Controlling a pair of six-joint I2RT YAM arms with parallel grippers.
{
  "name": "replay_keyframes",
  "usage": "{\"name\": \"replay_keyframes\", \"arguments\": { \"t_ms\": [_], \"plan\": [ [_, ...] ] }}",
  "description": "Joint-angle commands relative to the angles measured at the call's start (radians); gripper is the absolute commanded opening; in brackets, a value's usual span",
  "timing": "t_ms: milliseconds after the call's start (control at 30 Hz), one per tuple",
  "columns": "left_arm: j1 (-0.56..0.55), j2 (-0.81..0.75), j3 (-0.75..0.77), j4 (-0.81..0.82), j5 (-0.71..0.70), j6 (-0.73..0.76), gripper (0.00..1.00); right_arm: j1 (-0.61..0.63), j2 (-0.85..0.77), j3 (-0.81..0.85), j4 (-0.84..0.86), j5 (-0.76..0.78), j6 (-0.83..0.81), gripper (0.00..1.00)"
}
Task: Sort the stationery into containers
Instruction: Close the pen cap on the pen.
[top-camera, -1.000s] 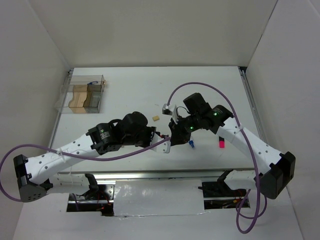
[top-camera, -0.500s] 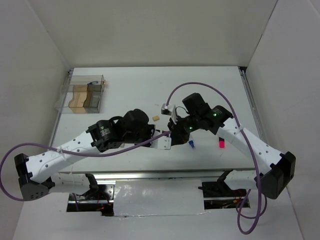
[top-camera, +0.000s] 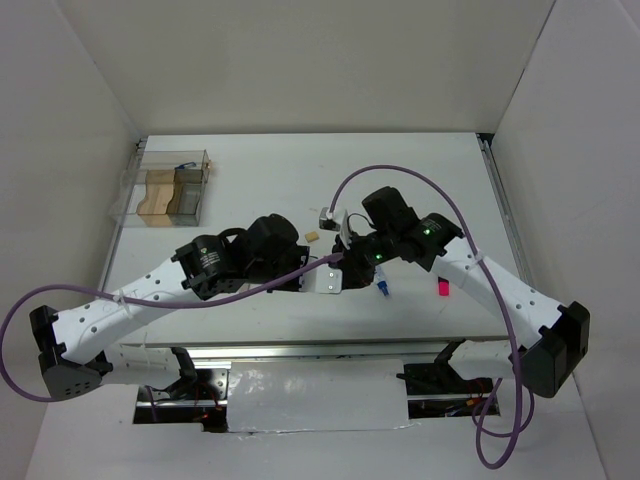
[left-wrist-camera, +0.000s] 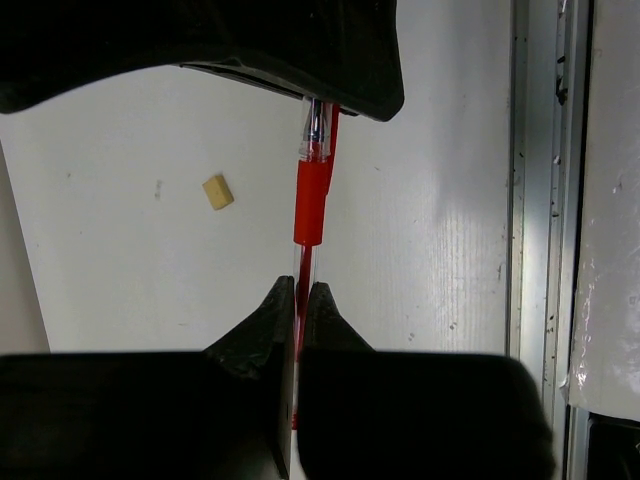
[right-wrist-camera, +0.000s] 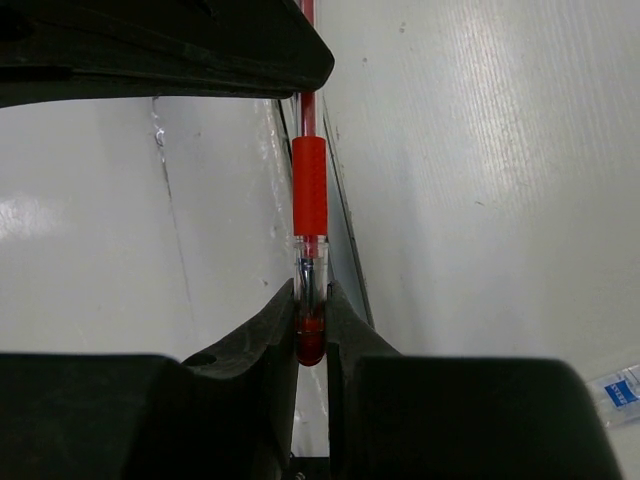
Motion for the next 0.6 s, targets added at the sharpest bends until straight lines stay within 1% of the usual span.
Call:
{"name": "replay_keyframes", "arguments": {
  "t_ms": [0,33,167,233,267,367,433,533,567],
  "plan": [
    [-0.024,-0.006,0.028,0.144,0.107,-0.003,0.01,0.020,-0.001,0.000,0.201,-0.034,-0.014,0.00],
    [-0.024,-0.007,0.024,0.144,0.103,-0.002,0.02,0.020,0.001,-0.002,0.201,-0.035,-0.016,0.00],
    [-0.024,-0.018,0.003,0.145,0.080,0.009,0.15,0.018,-0.001,0.005,0.192,-0.032,-0.018,0.00],
    [-0.024,-0.022,-0.009,0.147,0.072,0.010,0.19,0.015,-0.004,0.005,0.192,-0.031,-0.018,0.00],
    [-0.025,-0.024,-0.011,0.148,0.072,0.012,0.23,0.011,-0.005,0.005,0.194,-0.032,-0.016,0.00],
    [-0.024,-0.029,-0.022,0.148,0.064,0.013,0.28,0.006,-0.012,-0.002,0.194,-0.034,-0.014,0.00],
    [-0.025,-0.033,-0.031,0.145,0.060,0.021,0.30,0.003,-0.018,-0.005,0.194,-0.037,-0.014,0.00],
    [-0.024,-0.039,-0.037,0.151,0.055,0.021,0.35,-0.003,-0.021,-0.012,0.194,-0.038,-0.013,0.00],
    [-0.025,-0.041,-0.040,0.153,0.054,0.021,0.39,-0.005,-0.024,-0.015,0.194,-0.040,-0.013,0.00]
  ]
}}
